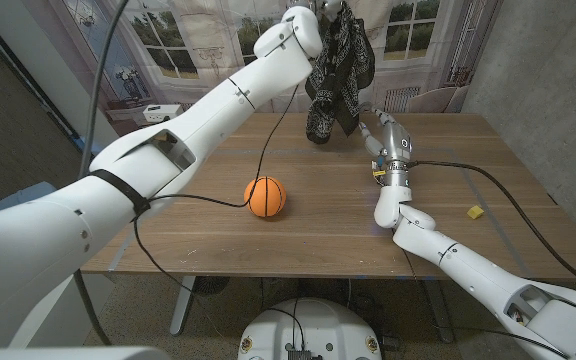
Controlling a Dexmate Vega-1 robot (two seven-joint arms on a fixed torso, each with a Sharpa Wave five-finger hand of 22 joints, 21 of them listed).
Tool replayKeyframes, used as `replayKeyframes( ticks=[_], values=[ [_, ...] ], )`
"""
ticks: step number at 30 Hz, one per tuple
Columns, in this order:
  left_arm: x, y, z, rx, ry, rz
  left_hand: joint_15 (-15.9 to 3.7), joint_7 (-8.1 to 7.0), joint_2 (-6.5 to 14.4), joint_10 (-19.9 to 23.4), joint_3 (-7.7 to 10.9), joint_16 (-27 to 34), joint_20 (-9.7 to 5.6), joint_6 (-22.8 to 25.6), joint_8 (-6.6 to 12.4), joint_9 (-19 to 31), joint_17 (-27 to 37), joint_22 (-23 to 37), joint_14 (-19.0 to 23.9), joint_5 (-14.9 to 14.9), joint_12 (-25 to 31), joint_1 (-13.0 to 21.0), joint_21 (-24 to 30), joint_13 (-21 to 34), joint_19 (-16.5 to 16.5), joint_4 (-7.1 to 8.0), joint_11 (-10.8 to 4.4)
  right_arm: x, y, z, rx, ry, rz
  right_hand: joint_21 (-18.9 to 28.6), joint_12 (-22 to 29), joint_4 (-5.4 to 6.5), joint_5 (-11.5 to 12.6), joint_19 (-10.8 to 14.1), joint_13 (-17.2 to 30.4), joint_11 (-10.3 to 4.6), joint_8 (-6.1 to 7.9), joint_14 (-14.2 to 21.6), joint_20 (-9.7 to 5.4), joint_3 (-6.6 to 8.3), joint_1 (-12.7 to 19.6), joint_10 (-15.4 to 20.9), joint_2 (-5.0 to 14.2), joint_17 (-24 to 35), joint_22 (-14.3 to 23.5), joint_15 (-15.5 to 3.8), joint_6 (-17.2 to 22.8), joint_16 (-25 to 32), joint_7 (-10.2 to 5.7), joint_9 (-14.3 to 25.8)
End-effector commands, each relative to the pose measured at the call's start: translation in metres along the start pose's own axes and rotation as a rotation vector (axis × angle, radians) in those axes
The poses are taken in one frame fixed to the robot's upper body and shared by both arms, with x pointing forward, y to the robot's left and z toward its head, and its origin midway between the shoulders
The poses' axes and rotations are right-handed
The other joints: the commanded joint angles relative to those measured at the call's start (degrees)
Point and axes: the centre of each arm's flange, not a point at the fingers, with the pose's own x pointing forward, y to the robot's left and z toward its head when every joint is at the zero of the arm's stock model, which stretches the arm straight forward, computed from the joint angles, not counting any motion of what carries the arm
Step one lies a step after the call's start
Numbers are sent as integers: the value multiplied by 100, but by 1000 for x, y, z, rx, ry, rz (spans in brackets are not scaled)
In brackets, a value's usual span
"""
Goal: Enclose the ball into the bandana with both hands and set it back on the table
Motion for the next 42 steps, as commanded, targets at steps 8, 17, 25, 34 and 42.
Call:
replayKeyframes(
  ticks=[8, 17, 25, 34, 42],
  values=[
    [5, -8, 9, -28, -5, 2, -173, 347, 57, 76, 26, 16, 16, 507, 35, 590, 18, -5, 57, 3, -16, 26, 87, 10, -17, -36, -11, 4, 13, 33, -53, -68, 61, -76, -228, 5, 148, -247, 115, 22, -120, -536, 83, -514, -447, -894, -436, 23, 3, -196, -899, -306, 87, 38],
    [3, -6, 9, -58, 2, -47, -174, 348, 58, 106, 41, 10, 28, 502, 33, 601, 16, -11, 74, 1, -26, 20, 132, -17, -15, -40, -5, 11, 32, 33, -135, -59, 76, -140, -324, -264, 334, -410, 115, -18, -4, -1183, 49, -470, 26, -1332, -332, -47, -2, -105, -1091, -657, 55, 37],
    [0, -5, 5, -148, 4, -125, -177, 362, 61, 85, 52, 8, 29, 493, 25, 603, 24, -15, 74, -1, -28, 26, 160, 1, -18, -48, 7, 9, 46, 18, -106, 37, -105, -46, -226, -534, 496, -170, 72, -115, 55, -967, -117, -353, 588, -1203, -98, -106, -14, -268, -1065, -652, -26, 32],
    [-8, 1, 9, -139, -18, -136, -173, 393, 64, 95, 66, 18, 36, 474, 26, 630, 41, -20, 93, -6, -32, 34, 205, -6, -18, -59, 19, 12, 51, 6, -95, 87, -136, -248, -485, -580, 603, -657, 28, 243, -88, -1696, 8, -561, 622, -2202, -74, -142, -35, 147, -1937, -1007, 166, 25],
    [-10, 5, 9, -155, -18, -156, -171, 375, 74, 74, 81, 16, 43, 459, 23, 645, 48, -24, 99, -8, -28, 34, 236, 20, -23, -58, 27, 0, 37, 8, -53, 94, -242, 35, 47, -963, 837, 164, -94, -175, 254, -503, -299, -206, 1617, -915, 474, -277, -50, -435, -965, -704, -83, -15]
  ],
)
